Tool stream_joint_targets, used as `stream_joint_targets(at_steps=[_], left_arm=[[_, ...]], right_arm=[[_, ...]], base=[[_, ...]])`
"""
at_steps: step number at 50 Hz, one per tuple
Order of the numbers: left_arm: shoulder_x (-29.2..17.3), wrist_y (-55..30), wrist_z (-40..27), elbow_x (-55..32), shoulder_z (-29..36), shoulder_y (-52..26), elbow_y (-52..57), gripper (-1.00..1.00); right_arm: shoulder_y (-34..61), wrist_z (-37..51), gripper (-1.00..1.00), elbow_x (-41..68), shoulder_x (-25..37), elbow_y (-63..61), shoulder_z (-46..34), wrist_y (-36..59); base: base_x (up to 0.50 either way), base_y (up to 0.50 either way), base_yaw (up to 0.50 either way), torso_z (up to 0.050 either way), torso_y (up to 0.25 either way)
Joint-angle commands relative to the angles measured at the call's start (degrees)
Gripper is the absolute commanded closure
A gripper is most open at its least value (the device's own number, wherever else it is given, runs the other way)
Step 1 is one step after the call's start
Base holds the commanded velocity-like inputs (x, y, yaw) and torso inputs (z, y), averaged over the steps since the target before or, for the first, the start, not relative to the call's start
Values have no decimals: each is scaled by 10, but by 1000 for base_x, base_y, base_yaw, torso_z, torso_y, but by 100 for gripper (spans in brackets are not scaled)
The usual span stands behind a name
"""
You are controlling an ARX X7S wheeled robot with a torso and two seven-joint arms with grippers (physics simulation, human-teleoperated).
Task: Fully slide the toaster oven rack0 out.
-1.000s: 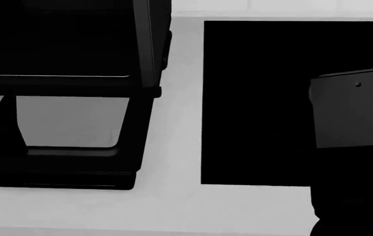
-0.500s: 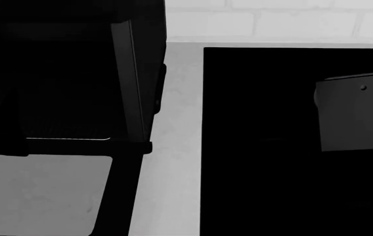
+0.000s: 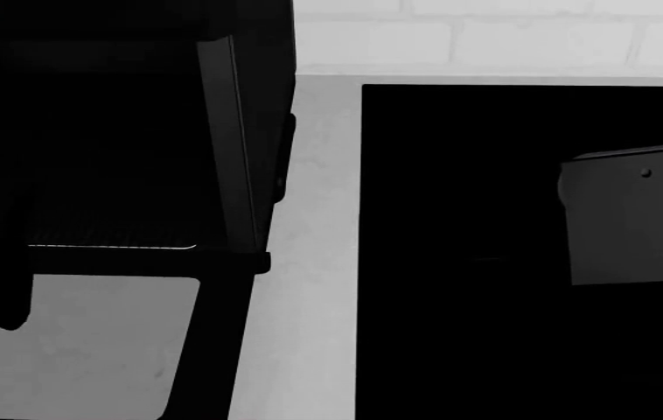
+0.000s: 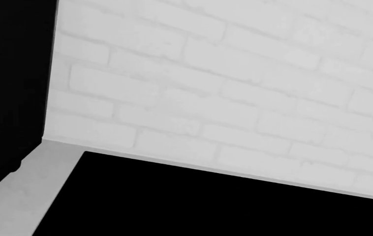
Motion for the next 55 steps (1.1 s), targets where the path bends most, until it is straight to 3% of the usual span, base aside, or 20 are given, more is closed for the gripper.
stream_joint_targets(at_steps=[1,14,29,40,55], left_arm=[[-95,-35,57,-22,68,-26,55,-100],[-141,-53,78,-21,156,-89,55,-100],[-182,31,83,38,260,-104,-29,-100],[-186,92,83,92,334,-116,-106,-100],[-158,133,89,110,373,-120,-176,-100]], right_arm=[[-3,8,-100,4,5,2,-10,-12],[0,20,-100,25,5,-5,1,-2],[-11,26,-100,28,12,0,-5,-18],[-17,32,-100,34,16,-1,-3,-24],[-21,37,-100,38,20,1,-5,-36]], base=[[0,0,0,0,0],[0,0,0,0,0],[0,0,0,0,0],[0,0,0,0,0],[0,0,0,0,0]])
